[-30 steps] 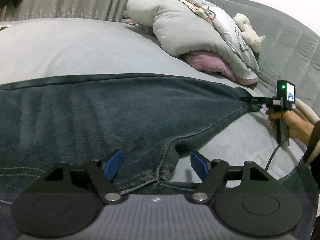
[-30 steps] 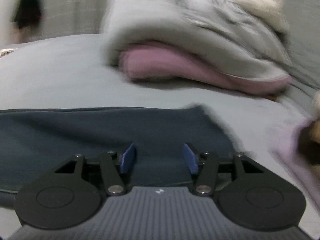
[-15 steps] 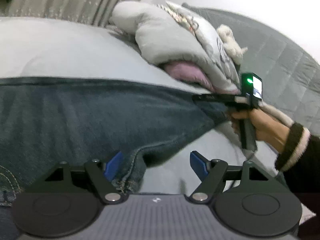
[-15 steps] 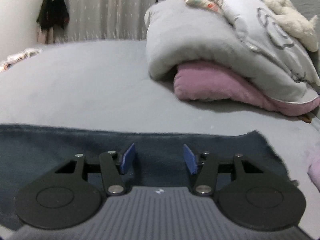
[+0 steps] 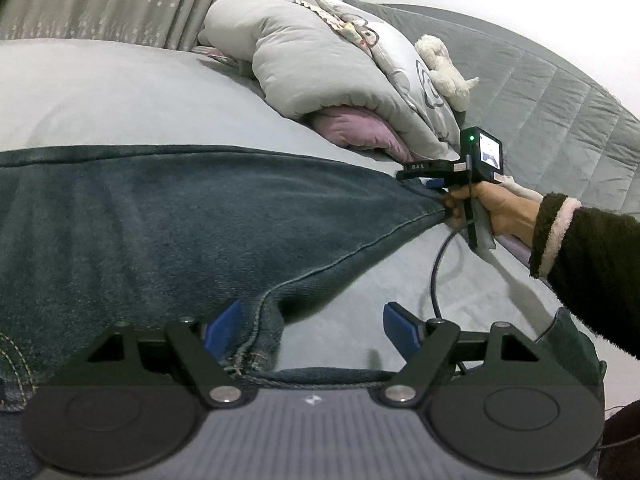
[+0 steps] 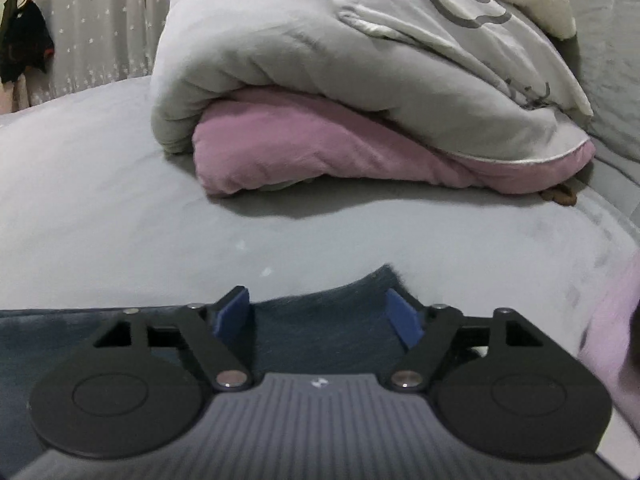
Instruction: Fold clothes
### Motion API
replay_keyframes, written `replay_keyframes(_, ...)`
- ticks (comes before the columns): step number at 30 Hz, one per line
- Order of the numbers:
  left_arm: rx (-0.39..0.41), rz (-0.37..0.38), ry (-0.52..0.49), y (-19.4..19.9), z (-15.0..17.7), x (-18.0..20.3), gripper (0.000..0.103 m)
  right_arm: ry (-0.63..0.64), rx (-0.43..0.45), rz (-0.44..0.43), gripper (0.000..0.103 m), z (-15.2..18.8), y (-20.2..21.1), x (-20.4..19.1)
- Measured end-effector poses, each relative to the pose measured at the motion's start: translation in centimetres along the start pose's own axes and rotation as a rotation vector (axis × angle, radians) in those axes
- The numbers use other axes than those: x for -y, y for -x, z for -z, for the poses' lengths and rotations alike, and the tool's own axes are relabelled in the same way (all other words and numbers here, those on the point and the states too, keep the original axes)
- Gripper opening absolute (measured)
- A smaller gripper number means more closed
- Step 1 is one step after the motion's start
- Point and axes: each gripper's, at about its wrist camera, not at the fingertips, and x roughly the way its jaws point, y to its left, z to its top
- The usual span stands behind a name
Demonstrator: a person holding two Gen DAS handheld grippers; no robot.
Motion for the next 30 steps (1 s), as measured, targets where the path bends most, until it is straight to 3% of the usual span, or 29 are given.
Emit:
replay_keyframes(2, 0.000, -0.004, -0.003, 0.0, -0.1, 0.1, 0.078, -0.043, -0.013, -0.047, 0.075, 0.0, 0.2, 0.5)
replay_keyframes(9, -0.006, -0.051, -0.020, 0.7, -0.3, 1.0, 0.079, 0.018, 0.006, -0.223, 0.075, 2.7, 5.5, -1.8)
replay_keyframes(13, 0.002, -0.069, -0.008, 1.3, -0.3, 1.0, 0.079, 0.020, -0.028, -0.150, 0.075, 3.7, 4.6, -0.5)
replay_keyframes(16, 0.003, -0.095, 0.029, 2.6, -0.7, 0.9, 0.079, -0.039, -0.052, -0.109, 0.075, 3.6, 6.3, 0.6)
replay_keyframes(21, -0.007, -0.156, 0.101, 5.6, -1.0, 0.4, 0.079, 0.030, -0.010, -0.234, 0.075, 5.2, 14.0, -1.8)
replay_keyframes(26, -0.067, -0.273, 0.038, 9.9, -1.0, 0.3, 0.079, 0.100, -0.023, -0.290, 0.076, 8.3, 20.1, -4.7)
replay_keyframes(30, -0.018, -0.315, 0.045, 15.2, -0.7, -0.4, 0.079, 0.130, 0.000, -0.336, 0.076, 11.2, 25.2, -7.2)
